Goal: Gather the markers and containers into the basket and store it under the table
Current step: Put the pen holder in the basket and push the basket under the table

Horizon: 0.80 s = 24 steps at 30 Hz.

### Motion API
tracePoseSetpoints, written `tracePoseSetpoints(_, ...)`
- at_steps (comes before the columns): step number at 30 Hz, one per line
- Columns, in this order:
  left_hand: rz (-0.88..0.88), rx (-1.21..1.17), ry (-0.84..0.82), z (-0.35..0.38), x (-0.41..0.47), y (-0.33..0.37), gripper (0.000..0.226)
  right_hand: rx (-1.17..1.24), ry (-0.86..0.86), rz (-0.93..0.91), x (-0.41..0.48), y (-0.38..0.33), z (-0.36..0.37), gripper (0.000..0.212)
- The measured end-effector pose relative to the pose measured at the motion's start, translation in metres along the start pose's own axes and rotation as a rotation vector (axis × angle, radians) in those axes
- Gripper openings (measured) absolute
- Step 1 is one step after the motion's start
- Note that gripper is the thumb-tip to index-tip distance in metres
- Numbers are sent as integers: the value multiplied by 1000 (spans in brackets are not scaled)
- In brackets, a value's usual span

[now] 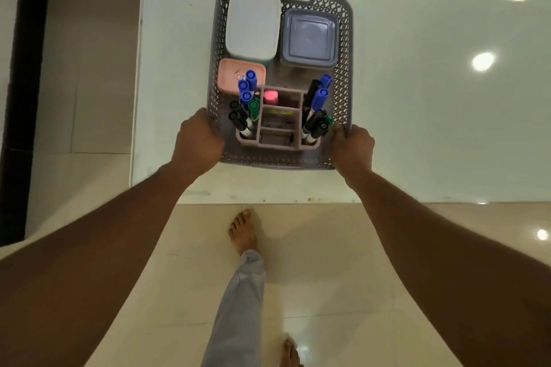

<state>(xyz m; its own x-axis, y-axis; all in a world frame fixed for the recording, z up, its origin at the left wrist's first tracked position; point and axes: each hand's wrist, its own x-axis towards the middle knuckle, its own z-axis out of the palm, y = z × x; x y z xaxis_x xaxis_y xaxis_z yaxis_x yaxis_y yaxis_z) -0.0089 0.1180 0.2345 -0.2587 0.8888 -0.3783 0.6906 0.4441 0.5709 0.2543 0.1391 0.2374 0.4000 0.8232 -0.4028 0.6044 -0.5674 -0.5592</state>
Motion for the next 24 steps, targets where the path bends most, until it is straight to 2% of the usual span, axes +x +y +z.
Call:
tracePoseSetpoints(7,30,24,57,22,-89,-27,18,-19,-37,-87,-59,61,-18,36)
tracePoseSetpoints(11,58,67,79,34,-167,-47,18,-2,-75,-117,-115,110,-36,38)
tracePoseSetpoints(17,98,-19,134,57,-305,-68,22,-29,-92,-172,-212,188,-69,39)
tracePoseSetpoints(20,94,-56,113,70,-364,-88,37,-41,-104,-153,-259,230,-77,41)
tracePoseSetpoints(24,44,-83,75,87,-434,-122,32,-48,-134,-96,-320,290,-71,45)
